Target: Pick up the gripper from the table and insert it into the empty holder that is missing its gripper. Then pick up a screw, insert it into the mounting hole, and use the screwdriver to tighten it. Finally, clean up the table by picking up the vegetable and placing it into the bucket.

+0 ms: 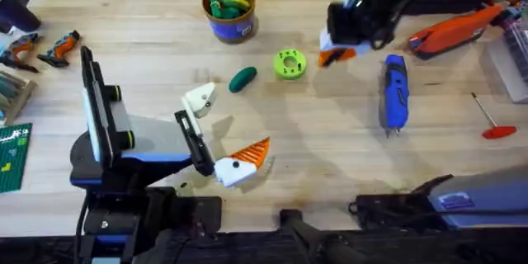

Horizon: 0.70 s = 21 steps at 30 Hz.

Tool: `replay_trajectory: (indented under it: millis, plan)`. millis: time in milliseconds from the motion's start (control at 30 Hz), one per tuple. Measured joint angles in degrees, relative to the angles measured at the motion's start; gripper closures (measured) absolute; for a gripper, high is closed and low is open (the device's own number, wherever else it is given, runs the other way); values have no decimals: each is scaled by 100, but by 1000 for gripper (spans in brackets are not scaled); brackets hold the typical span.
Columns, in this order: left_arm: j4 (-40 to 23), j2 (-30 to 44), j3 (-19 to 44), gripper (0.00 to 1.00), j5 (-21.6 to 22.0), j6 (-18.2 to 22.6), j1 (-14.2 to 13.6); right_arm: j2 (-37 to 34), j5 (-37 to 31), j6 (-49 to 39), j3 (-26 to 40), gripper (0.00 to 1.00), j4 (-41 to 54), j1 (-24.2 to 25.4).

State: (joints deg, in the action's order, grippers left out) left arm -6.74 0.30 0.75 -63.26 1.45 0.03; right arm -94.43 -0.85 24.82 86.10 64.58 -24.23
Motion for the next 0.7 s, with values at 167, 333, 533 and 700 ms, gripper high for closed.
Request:
replay_trajectory:
  millis: [167,333,533,700]
  plan:
    - [0,0,0,15,0,0,0,804,440,-175,29,985,-459,68]
    - [0,0,0,15,0,-2,0,1442,1223,-492,-82,986,-1127,217]
    - [0,0,0,15,0,0,0,2240,2508,-633,-1080,986,-2245,491]
    - [0,0,0,15,0,0,0,2526,3883,-644,-2150,986,-3197,867]
